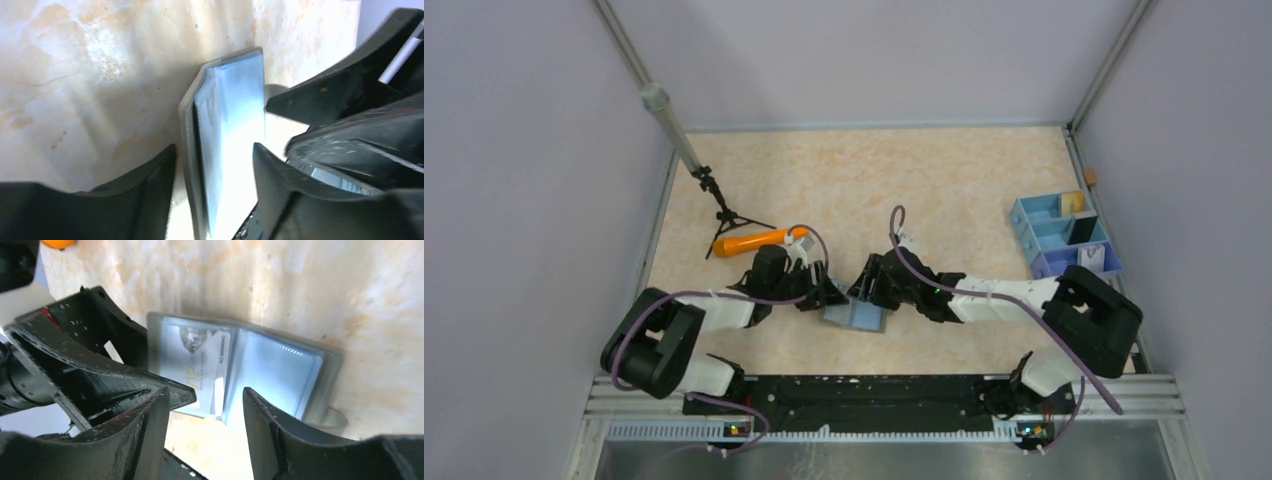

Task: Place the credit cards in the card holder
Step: Insert the credit card into the card holder, then pick up the credit card from the storage box.

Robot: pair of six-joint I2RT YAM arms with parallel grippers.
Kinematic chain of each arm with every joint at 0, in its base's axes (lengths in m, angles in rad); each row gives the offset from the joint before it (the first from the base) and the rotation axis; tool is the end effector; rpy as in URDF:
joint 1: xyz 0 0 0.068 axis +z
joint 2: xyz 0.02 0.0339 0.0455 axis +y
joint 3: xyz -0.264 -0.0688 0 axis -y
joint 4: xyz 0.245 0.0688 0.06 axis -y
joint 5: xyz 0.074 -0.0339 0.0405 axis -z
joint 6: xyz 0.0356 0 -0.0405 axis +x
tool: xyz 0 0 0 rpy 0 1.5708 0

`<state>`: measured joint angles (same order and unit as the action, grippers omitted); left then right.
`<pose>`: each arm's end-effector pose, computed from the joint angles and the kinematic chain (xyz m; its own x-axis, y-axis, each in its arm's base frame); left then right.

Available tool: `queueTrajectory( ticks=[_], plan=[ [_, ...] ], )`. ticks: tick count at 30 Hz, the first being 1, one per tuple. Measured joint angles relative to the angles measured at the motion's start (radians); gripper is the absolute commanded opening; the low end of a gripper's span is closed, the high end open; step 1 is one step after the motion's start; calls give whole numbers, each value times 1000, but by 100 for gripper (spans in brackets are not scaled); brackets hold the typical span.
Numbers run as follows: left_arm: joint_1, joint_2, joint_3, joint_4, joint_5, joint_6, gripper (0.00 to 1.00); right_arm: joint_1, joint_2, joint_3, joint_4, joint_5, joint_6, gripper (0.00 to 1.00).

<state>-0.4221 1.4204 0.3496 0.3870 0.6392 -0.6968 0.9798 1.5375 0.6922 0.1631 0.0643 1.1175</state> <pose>0.2012 -0.1136 0.1235 -0.9237 -0.1498 -0.3526 0.2058 0.5823 -0.7865 0.1711 0.2509 0.1648 -0.8738 0.3078 -0.3763 -0.0349 0.7323 0.6801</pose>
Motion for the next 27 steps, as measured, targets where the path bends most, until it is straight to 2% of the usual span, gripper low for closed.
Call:
queueTrajectory(
  ticks=[3,7,10,14,19,22,27],
  plan=[
    [0,-81,5,-72,-62,32,82,0,-87,57,-146,103,-74,64],
    [0,-202,11,-190,-170,65,94,-34,-192,125,-327,209,-179,66],
    [0,-277,27,-283,-239,81,99,-126,-258,145,-441,256,-248,67],
    [0,-338,94,-423,-311,101,99,-259,-335,162,-594,341,-337,73],
    [9,-359,250,-611,-373,145,99,-386,-393,246,-758,441,-439,80],
    [23,-359,339,-694,-378,176,99,-460,-406,280,-804,484,-478,84],
    [49,-339,515,-841,-374,253,99,-662,-429,293,-834,518,-540,88]
  ],
)
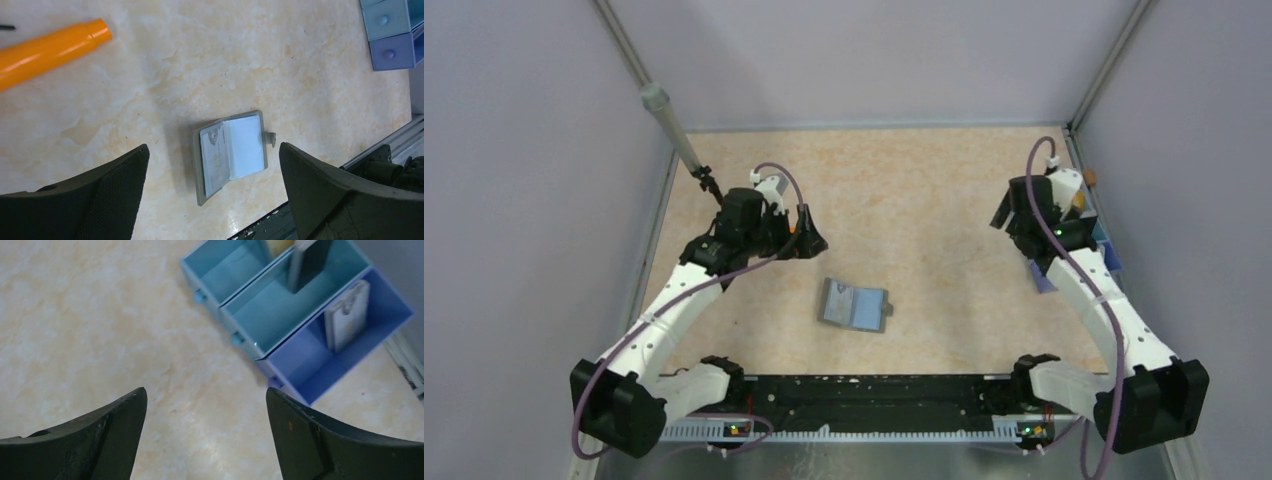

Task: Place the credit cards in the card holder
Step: Pick up the credit card from the storage box.

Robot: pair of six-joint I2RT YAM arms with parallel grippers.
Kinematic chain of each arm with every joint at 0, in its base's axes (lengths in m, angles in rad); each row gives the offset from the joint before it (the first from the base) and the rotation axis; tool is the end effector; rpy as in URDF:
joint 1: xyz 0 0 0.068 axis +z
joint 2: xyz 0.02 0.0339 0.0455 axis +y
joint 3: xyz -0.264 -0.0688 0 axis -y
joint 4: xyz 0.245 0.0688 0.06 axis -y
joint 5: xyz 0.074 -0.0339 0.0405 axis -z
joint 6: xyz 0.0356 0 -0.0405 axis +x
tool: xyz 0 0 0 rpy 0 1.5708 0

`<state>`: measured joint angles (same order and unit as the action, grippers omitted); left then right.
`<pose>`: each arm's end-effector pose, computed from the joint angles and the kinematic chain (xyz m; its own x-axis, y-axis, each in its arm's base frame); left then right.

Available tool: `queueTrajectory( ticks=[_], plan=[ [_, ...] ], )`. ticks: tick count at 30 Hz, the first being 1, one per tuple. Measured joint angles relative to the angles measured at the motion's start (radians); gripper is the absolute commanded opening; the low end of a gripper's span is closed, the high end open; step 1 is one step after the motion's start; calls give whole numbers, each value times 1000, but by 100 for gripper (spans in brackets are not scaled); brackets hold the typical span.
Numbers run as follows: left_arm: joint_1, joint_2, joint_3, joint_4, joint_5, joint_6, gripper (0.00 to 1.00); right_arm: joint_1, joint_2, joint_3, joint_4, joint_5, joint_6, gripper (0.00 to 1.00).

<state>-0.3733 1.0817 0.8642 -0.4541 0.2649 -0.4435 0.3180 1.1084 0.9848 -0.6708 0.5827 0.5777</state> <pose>0.2135 -0.0936 0.2848 -0.7563 -0.1486 -0.6372 0.2417 0.8416 -0.4831 0.2203 0.0519 0.3051 -0.5103 0.3121 -0.8014 0.4582 0.8872 0.0538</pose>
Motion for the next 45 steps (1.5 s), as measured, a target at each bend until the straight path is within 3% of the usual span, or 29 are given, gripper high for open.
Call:
queueTrajectory(
  ticks=[7,20,28,45],
  plan=[
    [47,15,190,-103,-39,108,99,-315,-26,0,47,-22,-54,88],
    [102,23,188,-103,-155,192,99,-701,80,-96,240,-190,-59,75],
    [118,41,159,-90,-169,209,99,-750,206,-97,323,-301,-58,71],
    [138,54,135,-76,-168,211,99,-773,347,-97,396,-372,-67,67]
  ],
)
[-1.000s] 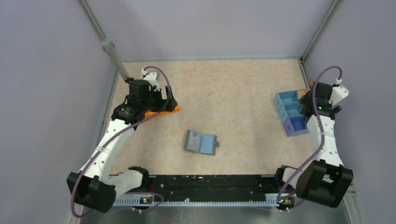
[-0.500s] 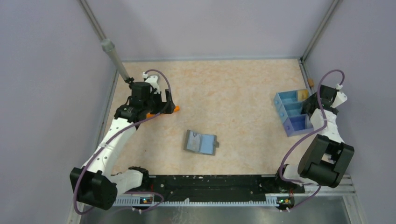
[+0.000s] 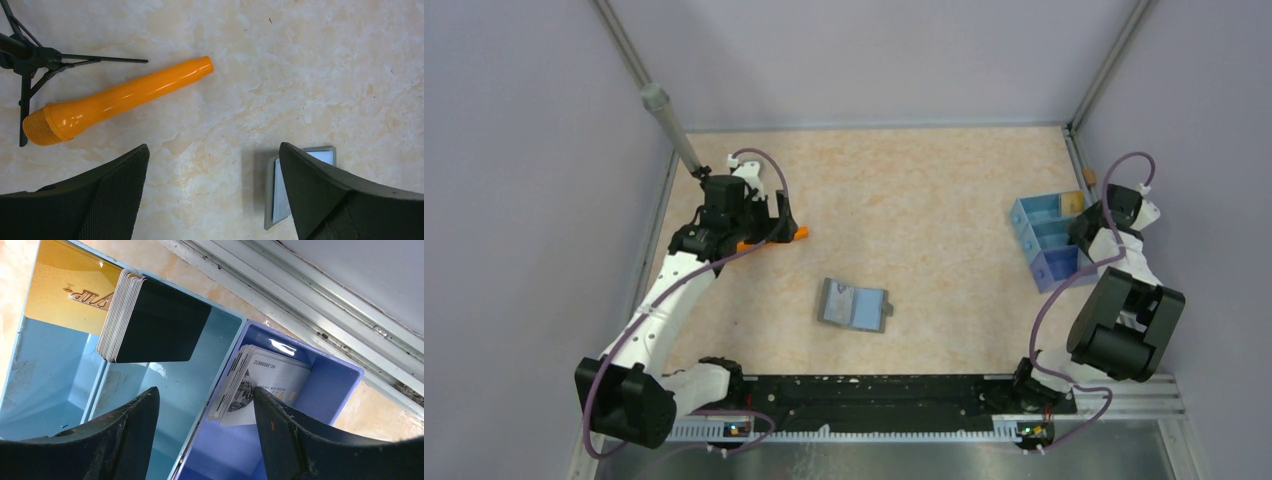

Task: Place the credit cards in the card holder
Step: Pick up the credit card from the storage box.

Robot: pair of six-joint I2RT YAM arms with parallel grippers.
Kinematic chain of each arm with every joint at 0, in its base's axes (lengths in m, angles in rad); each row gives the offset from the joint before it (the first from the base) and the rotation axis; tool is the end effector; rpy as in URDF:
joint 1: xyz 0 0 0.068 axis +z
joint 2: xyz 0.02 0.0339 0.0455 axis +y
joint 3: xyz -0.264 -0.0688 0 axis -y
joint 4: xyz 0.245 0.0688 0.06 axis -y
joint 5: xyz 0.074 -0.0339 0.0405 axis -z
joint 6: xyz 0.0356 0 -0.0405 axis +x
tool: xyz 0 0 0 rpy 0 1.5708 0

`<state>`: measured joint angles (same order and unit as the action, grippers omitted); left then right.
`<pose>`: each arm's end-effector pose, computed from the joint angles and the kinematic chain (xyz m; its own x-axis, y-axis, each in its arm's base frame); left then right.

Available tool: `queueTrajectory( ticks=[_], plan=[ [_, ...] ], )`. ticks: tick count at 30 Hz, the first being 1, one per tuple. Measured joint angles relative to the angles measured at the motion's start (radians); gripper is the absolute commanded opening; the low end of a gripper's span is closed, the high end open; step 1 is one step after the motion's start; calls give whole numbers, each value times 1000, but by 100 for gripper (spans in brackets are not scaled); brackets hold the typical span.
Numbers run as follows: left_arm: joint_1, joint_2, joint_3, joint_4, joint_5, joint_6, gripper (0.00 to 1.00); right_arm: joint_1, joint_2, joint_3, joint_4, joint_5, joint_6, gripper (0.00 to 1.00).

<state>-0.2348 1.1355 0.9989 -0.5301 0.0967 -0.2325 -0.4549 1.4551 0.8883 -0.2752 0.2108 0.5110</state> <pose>0.2380 -0.0605 0.3113 -0.6556 -0.0790 -0.7510 0.1586 0.9579 -0.2392 0.2670 -0.1389 0.2136 -0.3132 0.6855 -0.6572 0.8117 0.5525 0.1895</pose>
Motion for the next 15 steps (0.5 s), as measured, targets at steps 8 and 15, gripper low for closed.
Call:
queueTrajectory(
  ticks=[8,15],
  plan=[
    [2,0,-1,0,0,0,99,-1,6,0,-2,17,-15,50],
    [5,0,-2,0,0,0,99,-6,6,0,-2,24,-22,40]
  ],
)
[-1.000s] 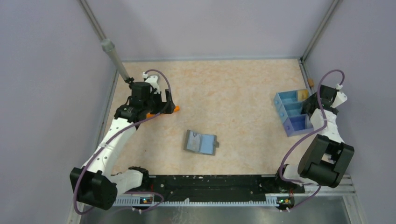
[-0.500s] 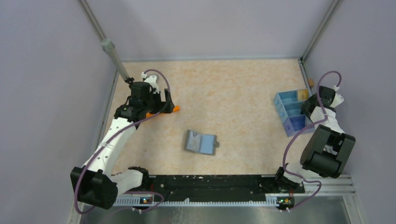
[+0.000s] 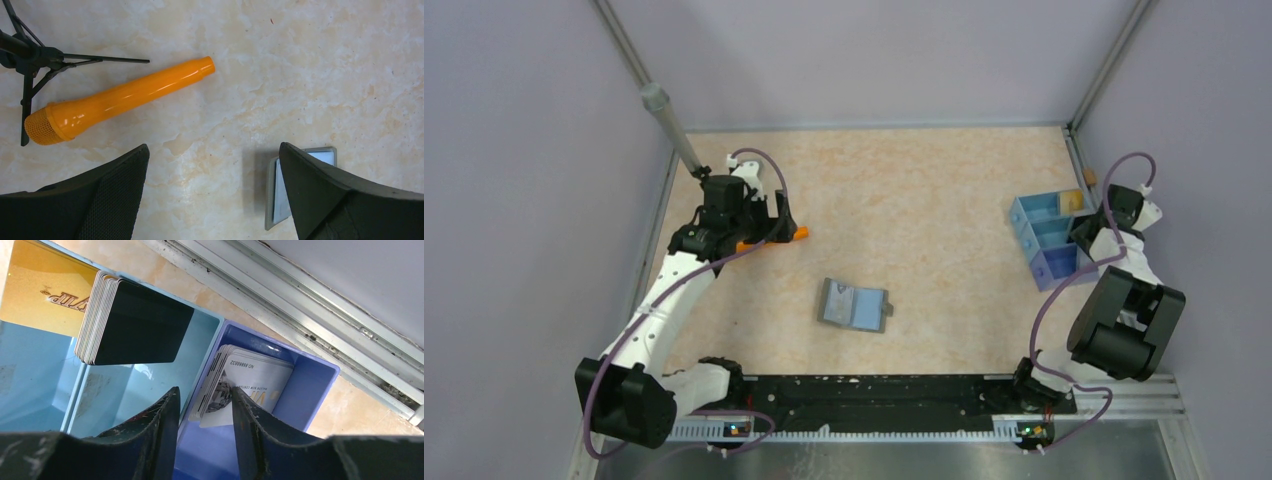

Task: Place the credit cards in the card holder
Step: Pick up the credit card from the storage box.

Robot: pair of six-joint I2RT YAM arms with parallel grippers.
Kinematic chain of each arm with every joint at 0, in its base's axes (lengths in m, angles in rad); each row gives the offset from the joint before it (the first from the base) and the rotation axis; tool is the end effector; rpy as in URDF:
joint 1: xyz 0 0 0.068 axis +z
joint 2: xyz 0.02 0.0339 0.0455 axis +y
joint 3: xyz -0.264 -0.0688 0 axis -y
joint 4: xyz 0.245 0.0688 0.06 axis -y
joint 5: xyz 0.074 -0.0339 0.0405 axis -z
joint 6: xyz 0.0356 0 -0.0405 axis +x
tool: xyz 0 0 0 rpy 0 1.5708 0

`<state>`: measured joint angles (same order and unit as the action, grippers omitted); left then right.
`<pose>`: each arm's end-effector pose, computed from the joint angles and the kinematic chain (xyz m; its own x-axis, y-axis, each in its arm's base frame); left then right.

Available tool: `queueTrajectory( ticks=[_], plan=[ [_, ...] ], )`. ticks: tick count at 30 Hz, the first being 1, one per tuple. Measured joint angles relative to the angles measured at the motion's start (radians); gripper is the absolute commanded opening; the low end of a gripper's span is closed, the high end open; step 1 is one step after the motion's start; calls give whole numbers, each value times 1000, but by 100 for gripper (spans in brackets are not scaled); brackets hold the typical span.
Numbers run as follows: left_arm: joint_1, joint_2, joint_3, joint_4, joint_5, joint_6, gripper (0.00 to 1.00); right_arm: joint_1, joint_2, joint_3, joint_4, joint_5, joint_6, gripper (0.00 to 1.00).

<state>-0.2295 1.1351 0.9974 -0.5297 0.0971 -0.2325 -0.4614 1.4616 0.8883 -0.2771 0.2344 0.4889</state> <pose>0.2382 -0.0592 0.3109 -0.6558 -0.0823 -0.7505 0.1536 0.9587 -0.2394 0.2661 -0.1415 0.2118 -0.3263 0.6724 -0.6644 0.8195 0.5515 0.1557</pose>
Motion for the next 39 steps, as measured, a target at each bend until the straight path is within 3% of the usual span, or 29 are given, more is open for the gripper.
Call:
queueTrajectory(
  ticks=[14,31,39],
  plan=[
    [2,0,-4,3,15,0,99,0,-8,18,-6,-4,-10,27],
    [6,-10,-6,5,23,0,99,0,-64,35,-80,-5,-34,0],
    [6,-29,-14,6,42,0,99,0,-163,36,-145,-3,-53,0]
  ],
)
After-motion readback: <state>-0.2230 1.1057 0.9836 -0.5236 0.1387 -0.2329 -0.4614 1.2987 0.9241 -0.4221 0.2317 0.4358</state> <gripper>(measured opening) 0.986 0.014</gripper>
